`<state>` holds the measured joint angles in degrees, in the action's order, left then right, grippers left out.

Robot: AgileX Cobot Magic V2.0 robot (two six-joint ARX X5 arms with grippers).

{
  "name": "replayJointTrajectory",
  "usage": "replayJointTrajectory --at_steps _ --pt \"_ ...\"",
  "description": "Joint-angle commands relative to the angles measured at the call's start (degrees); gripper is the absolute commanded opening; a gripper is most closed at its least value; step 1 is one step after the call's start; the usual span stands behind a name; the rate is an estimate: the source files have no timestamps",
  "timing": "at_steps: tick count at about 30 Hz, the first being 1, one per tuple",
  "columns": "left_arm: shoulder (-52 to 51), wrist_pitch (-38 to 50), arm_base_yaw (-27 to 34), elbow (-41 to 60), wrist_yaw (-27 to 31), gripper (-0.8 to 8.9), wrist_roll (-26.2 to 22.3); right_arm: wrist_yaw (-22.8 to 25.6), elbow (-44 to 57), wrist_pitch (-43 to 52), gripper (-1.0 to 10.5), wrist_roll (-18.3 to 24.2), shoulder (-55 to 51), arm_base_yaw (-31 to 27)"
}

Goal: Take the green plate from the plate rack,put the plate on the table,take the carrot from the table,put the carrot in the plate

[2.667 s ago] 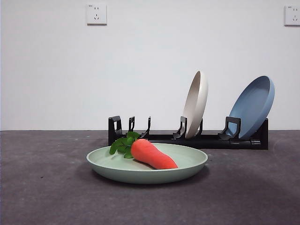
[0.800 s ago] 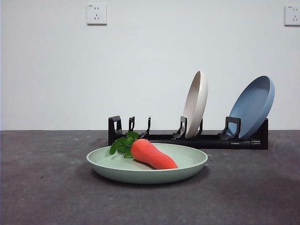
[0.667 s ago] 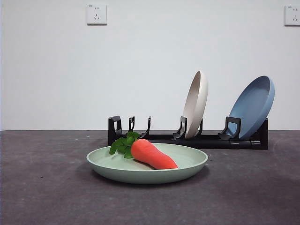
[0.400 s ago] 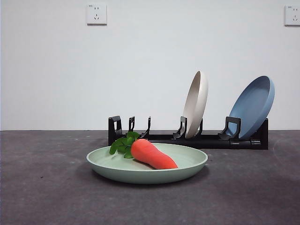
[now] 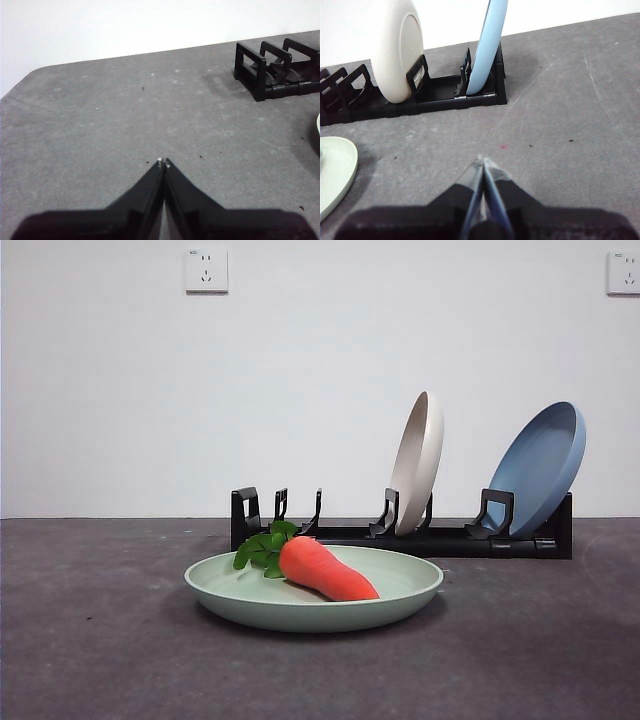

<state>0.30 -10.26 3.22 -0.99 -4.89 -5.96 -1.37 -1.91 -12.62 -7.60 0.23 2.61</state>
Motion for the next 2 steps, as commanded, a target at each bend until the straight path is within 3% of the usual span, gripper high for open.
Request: replayJointTrajectory --at_steps 1,2 --pt "-0.2 0.2 0.2 0.8 0.2 -0.04 0.3 0.2 0.7 0.2 0.0 -0.5 -0.2 0.1" --pt "-0.2 0.2 0.2 0.8 0.2 -0.04 0.3 0.2 0.7 0.2 0.0 -0.5 -0.2 0.1"
